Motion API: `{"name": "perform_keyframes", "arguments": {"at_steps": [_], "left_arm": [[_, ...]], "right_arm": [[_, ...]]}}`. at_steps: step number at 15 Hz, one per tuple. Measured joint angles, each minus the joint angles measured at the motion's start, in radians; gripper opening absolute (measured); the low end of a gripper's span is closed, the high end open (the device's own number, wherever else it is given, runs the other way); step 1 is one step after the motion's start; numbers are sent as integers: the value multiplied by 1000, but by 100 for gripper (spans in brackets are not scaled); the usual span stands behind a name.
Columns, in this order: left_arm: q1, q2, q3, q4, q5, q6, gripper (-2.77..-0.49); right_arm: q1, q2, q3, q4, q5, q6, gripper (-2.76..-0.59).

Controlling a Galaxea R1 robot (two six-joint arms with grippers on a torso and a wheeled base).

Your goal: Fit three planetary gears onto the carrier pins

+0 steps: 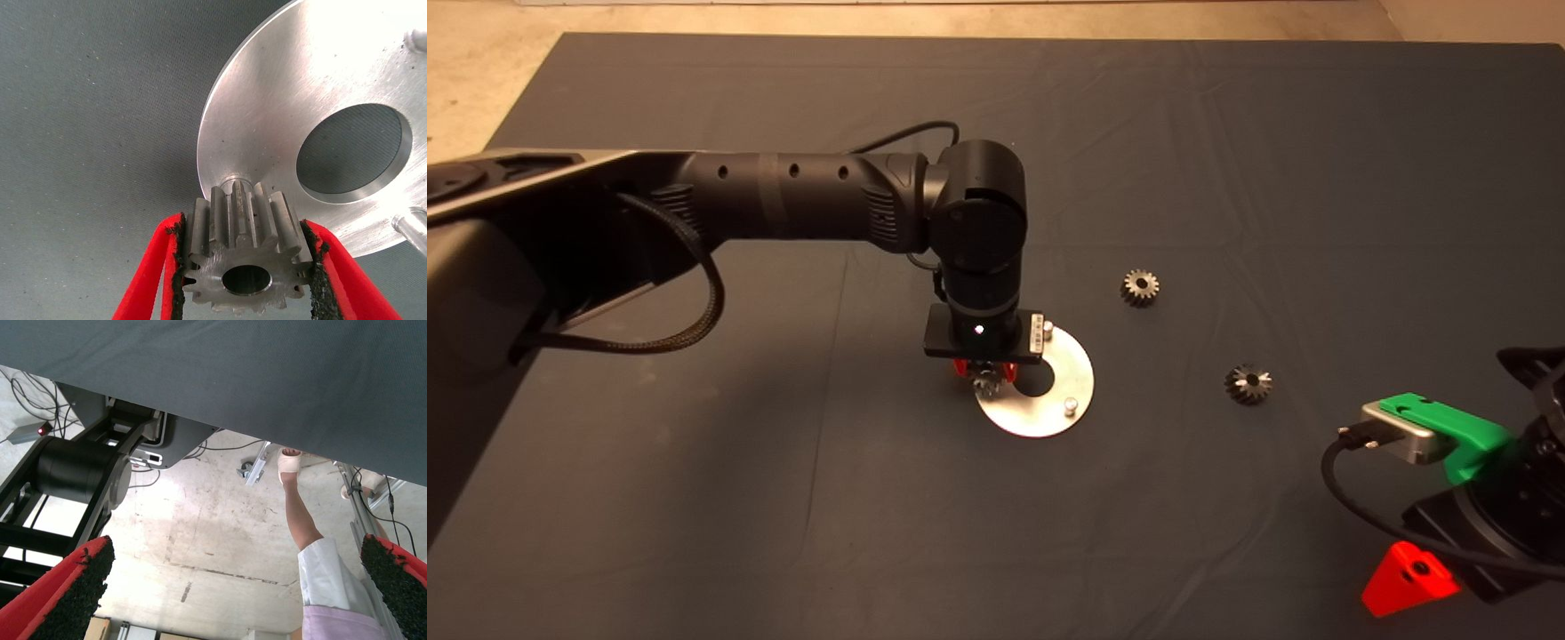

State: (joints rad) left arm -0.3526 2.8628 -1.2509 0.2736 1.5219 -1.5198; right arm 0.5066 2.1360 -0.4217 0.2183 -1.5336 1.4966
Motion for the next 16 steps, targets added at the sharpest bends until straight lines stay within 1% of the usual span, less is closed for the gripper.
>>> {"name": "perform_keyframes", "arguments": {"at_steps": [10,12,14,16], "left_arm": [[0,-1,-2,0,0,7,-229],[0,-1,-2,0,0,9,-221],[0,-1,-2,0,0,11,-221],[0,-1,-1,-1,0,14,-210]], "right_arm": [[0,0,0,0,0,0,-61],[0,0,0,0,0,0,-61],[0,0,0,0,0,0,-61],[0,0,0,0,1,0,-61]]}}
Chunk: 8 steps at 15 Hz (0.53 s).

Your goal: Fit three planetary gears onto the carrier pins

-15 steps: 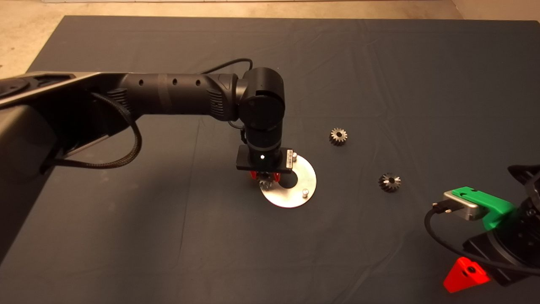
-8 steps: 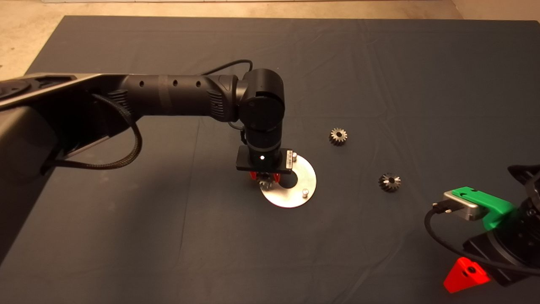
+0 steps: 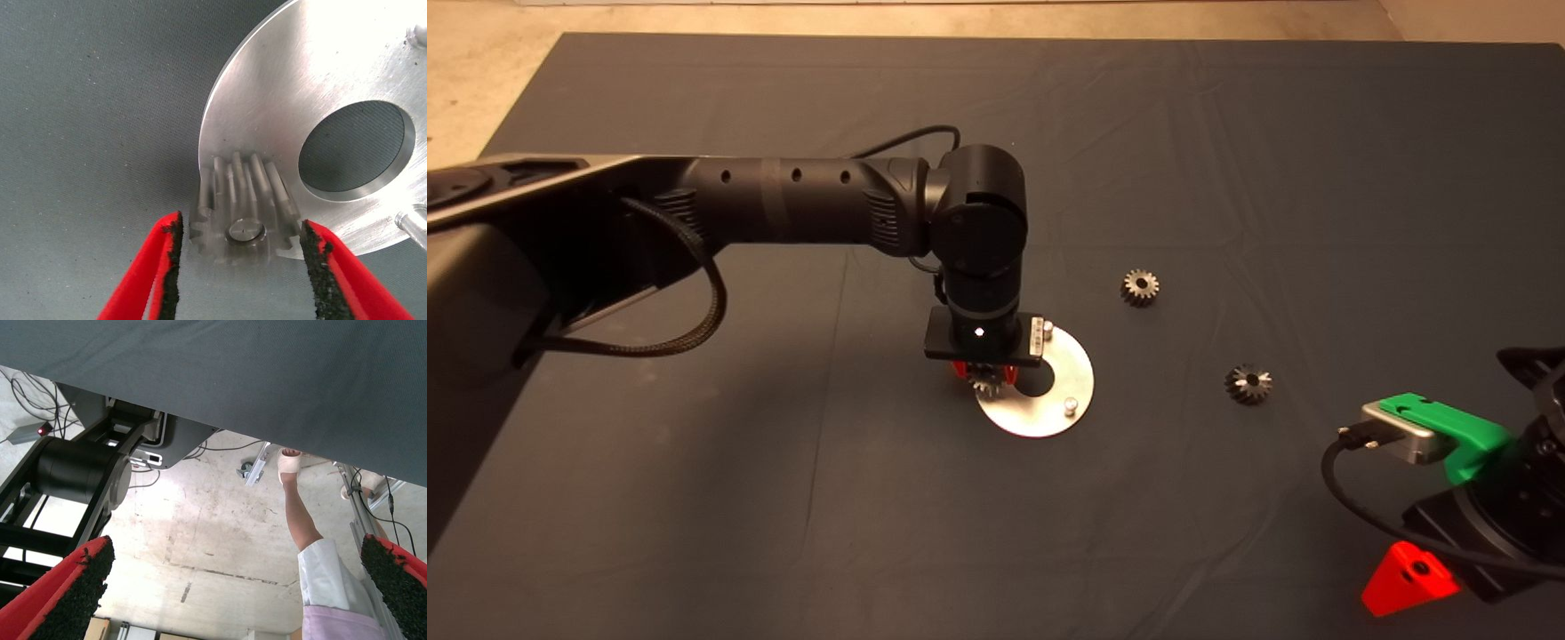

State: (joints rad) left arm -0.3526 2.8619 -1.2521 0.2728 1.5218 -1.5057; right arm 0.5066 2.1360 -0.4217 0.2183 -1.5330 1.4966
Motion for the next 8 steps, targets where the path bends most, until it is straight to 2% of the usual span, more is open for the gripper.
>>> {"name": "perform_keyframes", "arguments": {"at_steps": [1,3,5,6,8], "left_arm": [[0,0,0,0,0,0,-210],[0,0,0,0,0,3,-195],[0,0,3,0,0,3,-193],[0,0,7,0,0,3,-182],[0,0,20,0,0,3,-179]], "right_arm": [[0,0,0,0,0,0,-61],[0,0,0,0,0,0,-61],[0,0,0,0,0,0,-61],[0,0,0,0,0,0,-61],[0,0,0,0,0,0,-61]]}}
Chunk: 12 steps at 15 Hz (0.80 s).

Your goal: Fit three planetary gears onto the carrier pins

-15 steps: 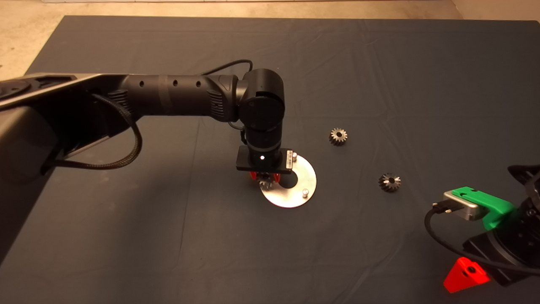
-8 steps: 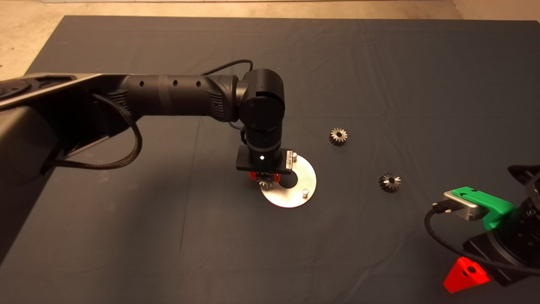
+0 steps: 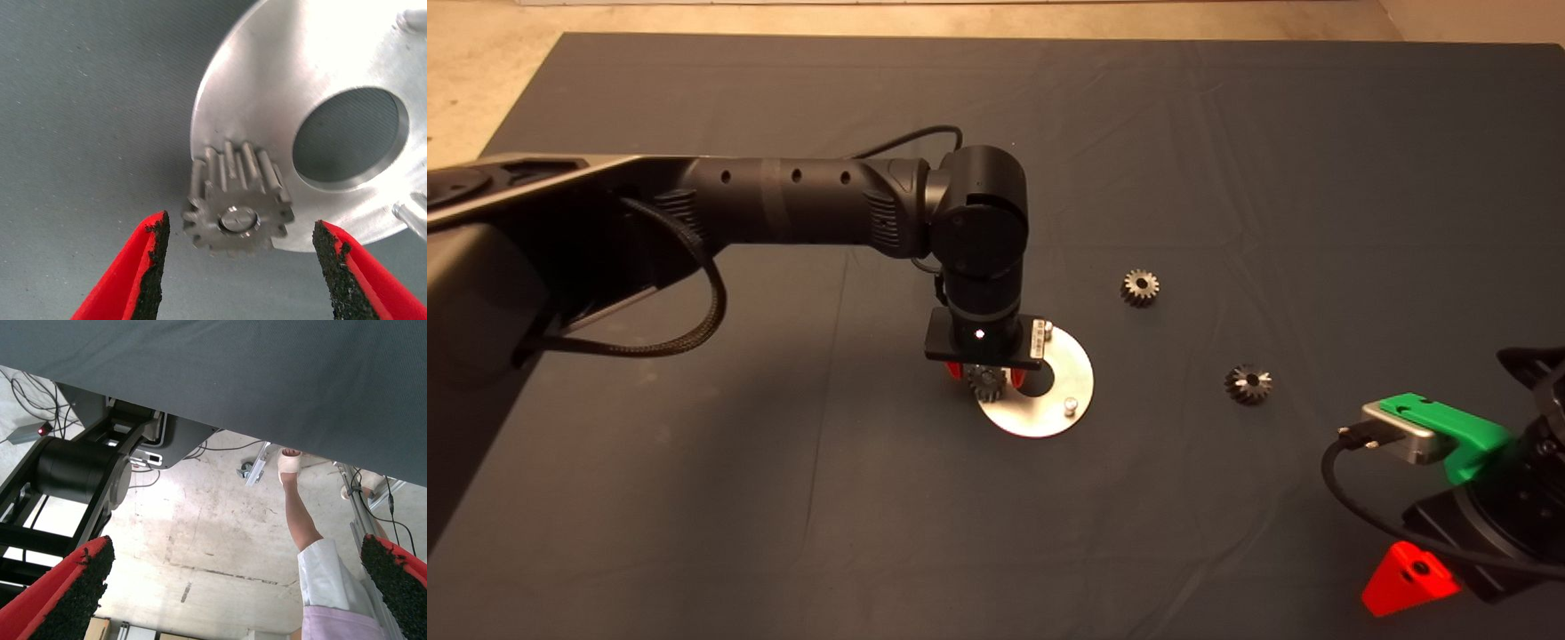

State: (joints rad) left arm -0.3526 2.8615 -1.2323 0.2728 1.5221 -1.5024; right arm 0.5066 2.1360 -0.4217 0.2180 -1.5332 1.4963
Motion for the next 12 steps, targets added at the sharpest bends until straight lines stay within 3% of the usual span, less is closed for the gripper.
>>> {"name": "perform_keyframes", "arguments": {"at_steps": [5,7,10,12], "left_arm": [[-10,-22,59,0,1,-3,-151],[-37,-38,97,0,1,-17,-143],[-108,-67,176,0,1,-54,-128],[-114,-119,255,0,-1,-81,-122]], "right_arm": [[0,0,0,0,0,0,-61],[0,0,0,0,0,0,-61],[0,0,0,-1,0,0,-61],[0,0,0,-1,0,-3,-61]]}}
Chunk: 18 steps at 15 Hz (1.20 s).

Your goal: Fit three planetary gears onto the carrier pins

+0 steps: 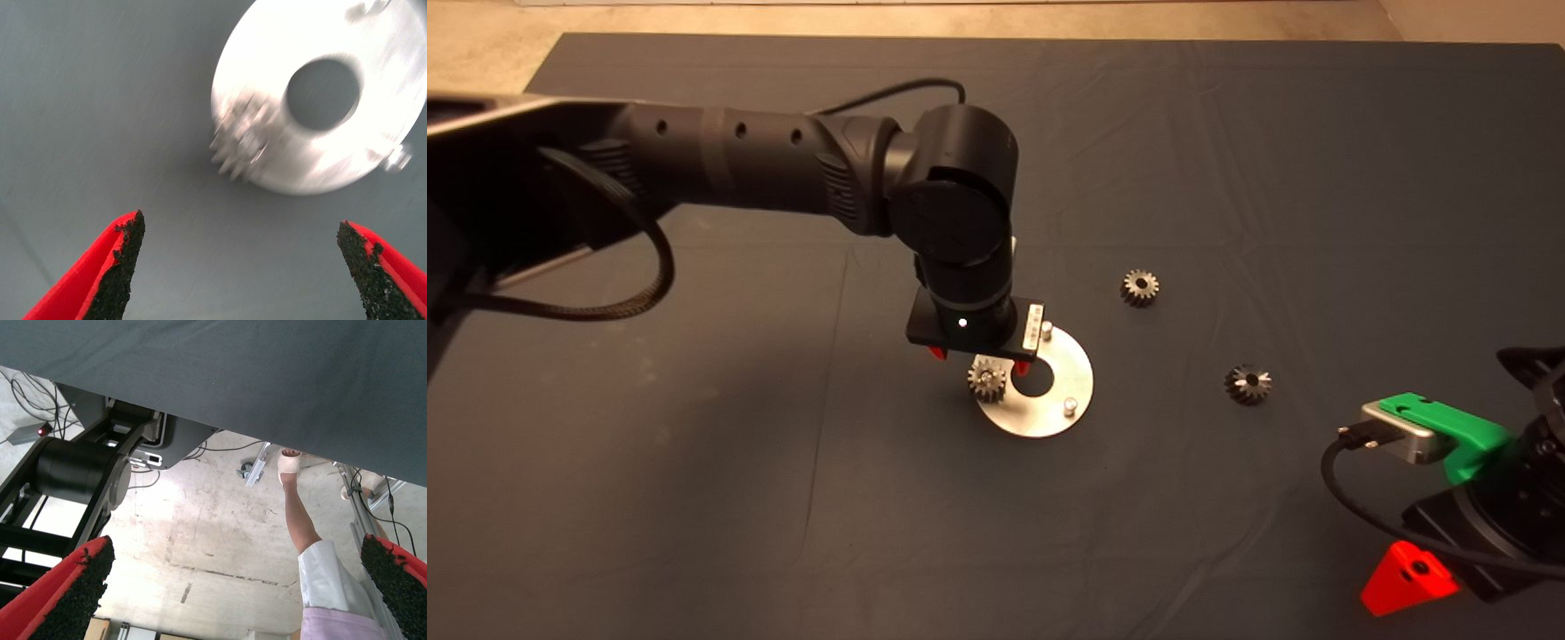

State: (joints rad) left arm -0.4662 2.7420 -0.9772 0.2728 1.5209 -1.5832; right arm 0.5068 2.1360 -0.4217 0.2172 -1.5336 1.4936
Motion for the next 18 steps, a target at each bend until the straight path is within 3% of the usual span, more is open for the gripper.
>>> {"name": "perform_keyframes", "arguments": {"at_steps": [2,4,6,7,8,12,14,15,18], "left_arm": [[-4,-89,105,-14,-1,-12,-108],[-11,-223,208,-24,-1,-36,-106],[-20,-361,335,-35,8,-77,-93],[-20,-402,396,-46,13,-87,-93],[-20,-422,440,-63,14,-99,-86],[-26,-483,537,-75,3,-150,-65],[-25,-504,557,-83,6,-162,-64],[-26,-504,563,-86,6,-167,-58],[-26,-504,570,-86,5,-172,-50]], "right_arm": [[0,0,0,-1,1,-30,-61],[0,0,-23,-1,2,-127,-61],[0,0,-97,-1,1,-229,-61],[1,2,-133,-2,0,-293,-61],[1,10,-164,-2,3,-356,-61],[0,37,-315,-10,0,-573,-61],[0,65,-342,-16,2,-654,-61],[0,74,-348,-24,12,-692,-61],[-1,69,-369,-90,4,-771,-61]]}}
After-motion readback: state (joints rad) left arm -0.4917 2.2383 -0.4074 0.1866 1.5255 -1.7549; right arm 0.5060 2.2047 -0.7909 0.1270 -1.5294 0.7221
